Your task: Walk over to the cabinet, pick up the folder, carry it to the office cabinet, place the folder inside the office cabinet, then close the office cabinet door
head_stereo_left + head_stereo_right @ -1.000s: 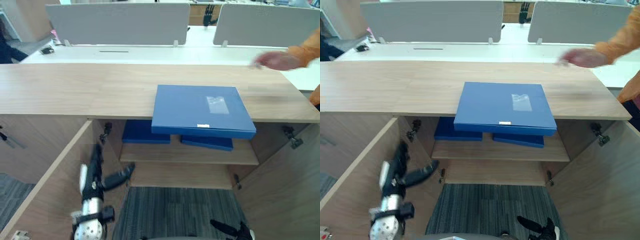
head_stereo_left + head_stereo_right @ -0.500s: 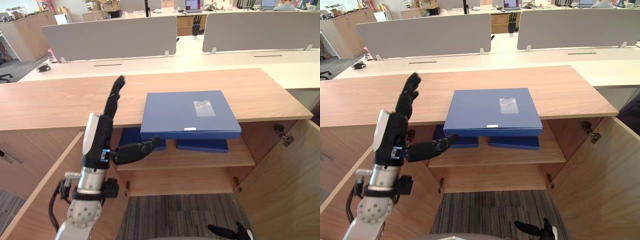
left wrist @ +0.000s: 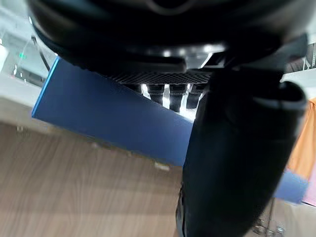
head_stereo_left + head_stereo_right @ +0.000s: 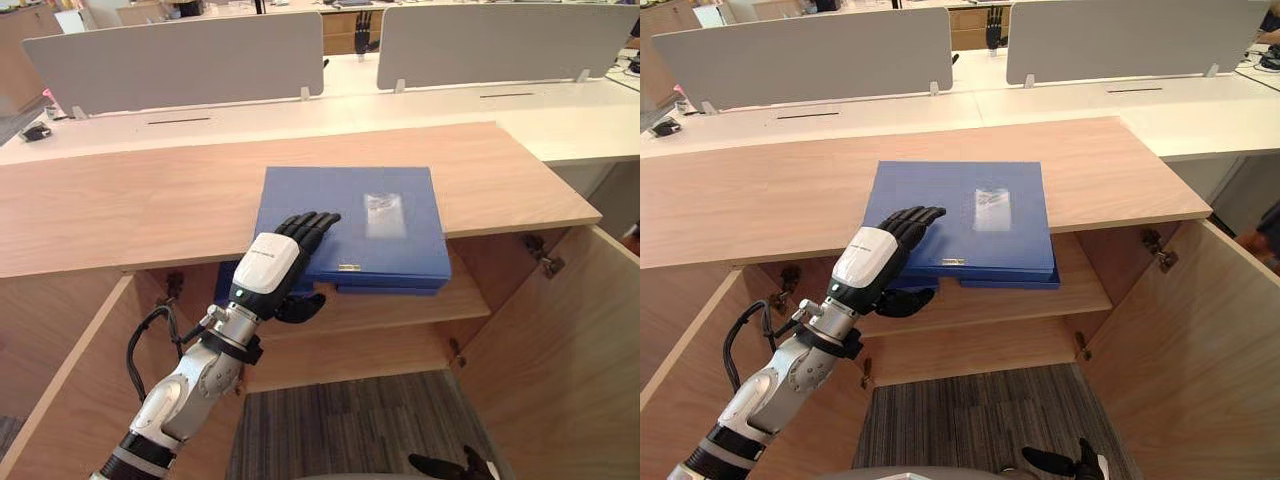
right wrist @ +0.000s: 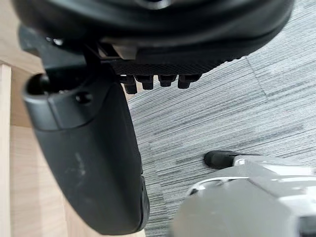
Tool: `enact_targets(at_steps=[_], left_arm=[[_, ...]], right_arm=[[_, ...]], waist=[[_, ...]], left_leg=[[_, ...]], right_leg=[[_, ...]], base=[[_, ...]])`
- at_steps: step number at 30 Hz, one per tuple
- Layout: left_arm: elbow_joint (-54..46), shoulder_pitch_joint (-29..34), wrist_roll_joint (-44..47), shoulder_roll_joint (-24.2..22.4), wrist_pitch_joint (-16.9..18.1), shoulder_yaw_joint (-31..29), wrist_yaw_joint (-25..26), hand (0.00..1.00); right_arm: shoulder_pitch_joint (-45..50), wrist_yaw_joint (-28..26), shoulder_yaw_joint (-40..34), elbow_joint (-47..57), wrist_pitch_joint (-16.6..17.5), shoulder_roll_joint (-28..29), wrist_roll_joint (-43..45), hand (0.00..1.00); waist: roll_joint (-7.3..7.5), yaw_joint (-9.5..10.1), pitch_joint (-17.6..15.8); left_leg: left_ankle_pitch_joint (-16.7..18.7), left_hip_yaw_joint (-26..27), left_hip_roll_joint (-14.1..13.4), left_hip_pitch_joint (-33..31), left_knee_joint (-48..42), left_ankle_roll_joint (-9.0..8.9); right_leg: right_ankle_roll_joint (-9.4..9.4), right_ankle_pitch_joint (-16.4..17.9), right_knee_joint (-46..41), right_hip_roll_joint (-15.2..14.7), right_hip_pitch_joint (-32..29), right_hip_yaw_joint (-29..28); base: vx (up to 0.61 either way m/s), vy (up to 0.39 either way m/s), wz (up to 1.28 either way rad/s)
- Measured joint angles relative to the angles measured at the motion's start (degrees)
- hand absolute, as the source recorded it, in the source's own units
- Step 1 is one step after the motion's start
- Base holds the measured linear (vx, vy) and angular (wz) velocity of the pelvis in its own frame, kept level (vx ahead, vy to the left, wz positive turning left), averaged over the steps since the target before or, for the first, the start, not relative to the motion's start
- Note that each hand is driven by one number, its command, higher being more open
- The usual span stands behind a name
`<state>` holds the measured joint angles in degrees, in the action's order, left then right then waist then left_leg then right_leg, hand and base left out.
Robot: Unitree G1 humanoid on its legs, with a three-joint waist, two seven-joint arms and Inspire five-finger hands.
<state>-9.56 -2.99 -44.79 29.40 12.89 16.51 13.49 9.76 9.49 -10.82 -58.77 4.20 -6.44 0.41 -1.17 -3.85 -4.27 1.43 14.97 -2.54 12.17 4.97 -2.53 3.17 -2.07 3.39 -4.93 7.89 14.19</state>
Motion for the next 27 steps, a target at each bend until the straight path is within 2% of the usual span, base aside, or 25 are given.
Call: enact_targets(at_steps=[7,11,14,18,20,21,23,27], left_arm=[[-3.8,-1.0,-1.6,-3.0,-0.7,-3.0,0.4,0.0],[-7.7,2.5,-0.8,-5.8,-0.6,-4.1,-0.4,0.0],[-11.7,6.6,1.6,-9.1,0.0,-3.8,-2.1,0.0],[-19.1,11.6,16.7,-12.5,2.2,-4.2,-6.0,0.0],[-23.1,14.8,27.4,-14.2,3.3,-4.2,-8.1,0.0],[-23.9,15.6,31.2,-14.6,3.4,-4.4,-9.1,0.0],[-25.8,18.0,45.9,-15.4,3.4,-5.8,-13.4,0.0],[-27.2,21.1,63.9,-16.0,2.2,-7.4,-19.9,0.0]], right_arm=[[-0.1,-0.2,0.0,2.4,0.0,0.1,1.2,1.0],[0.1,-0.2,-0.2,7.1,0.1,1.2,4.5,1.0],[1.8,-0.1,-0.3,15.4,0.4,3.1,8.7,1.0],[3.5,-1.1,-0.3,27.9,1.0,4.6,13.4,1.0],[5.4,-3.0,-0.3,38.0,1.9,5.0,16.3,1.0],[5.8,-3.5,-0.3,40.5,2.1,5.0,17.3,1.0],[6.7,-6.0,-0.5,49.6,3.8,5.2,21.5,1.0],[6.6,-8.5,-1.8,61.0,4.9,5.3,26.1,1.0]], waist=[[0.04,-0.19,0.0],[0.03,-0.07,0.0],[0.1,-0.06,0.0],[0.14,-0.02,-0.1],[0.18,0.01,-0.2],[0.18,0.02,-0.3],[0.22,-0.02,-0.6],[0.24,0.18,-1.4]], left_leg=[[0.3,0.9,0.2,-0.3,0.0,-0.01],[0.7,2.2,-0.2,-0.8,-0.2,0.03],[1.6,2.6,-0.2,-1.1,-1.1,0.21],[2.6,2.9,-0.3,-1.3,-2.3,0.39],[3.3,3.1,-0.4,-1.4,-3.2,0.43],[3.5,3.2,-0.4,-1.4,-3.4,0.39],[3.8,3.5,-0.5,-1.6,-3.8,0.37],[4.0,4.3,-0.5,-1.9,-4.2,0.35]], right_leg=[[0.16,-0.8,1.4,0.1,-0.1,-0.9],[0.34,-0.9,1.4,0.1,-1.0,-2.3],[0.35,-0.9,1.4,0.1,-1.2,-2.9],[0.36,-0.9,1.4,0.1,-1.1,-3.6],[0.36,-0.9,1.4,0.1,-1.0,-4.1],[0.37,-0.9,1.4,0.1,-1.0,-4.2],[0.39,-0.9,1.3,0.1,-1.2,-4.5],[0.39,-0.9,1.0,0.1,-1.9,-5.2]], base=[[-0.02,-0.018,-0.08],[-0.01,-0.025,-0.16],[0.0,-0.018,-0.09],[-0.01,-0.016,-0.09],[-0.03,-0.012,-0.07],[-0.04,-0.016,-0.08],[-0.04,-0.019,-0.07],[-0.05,-0.025,-0.11]])
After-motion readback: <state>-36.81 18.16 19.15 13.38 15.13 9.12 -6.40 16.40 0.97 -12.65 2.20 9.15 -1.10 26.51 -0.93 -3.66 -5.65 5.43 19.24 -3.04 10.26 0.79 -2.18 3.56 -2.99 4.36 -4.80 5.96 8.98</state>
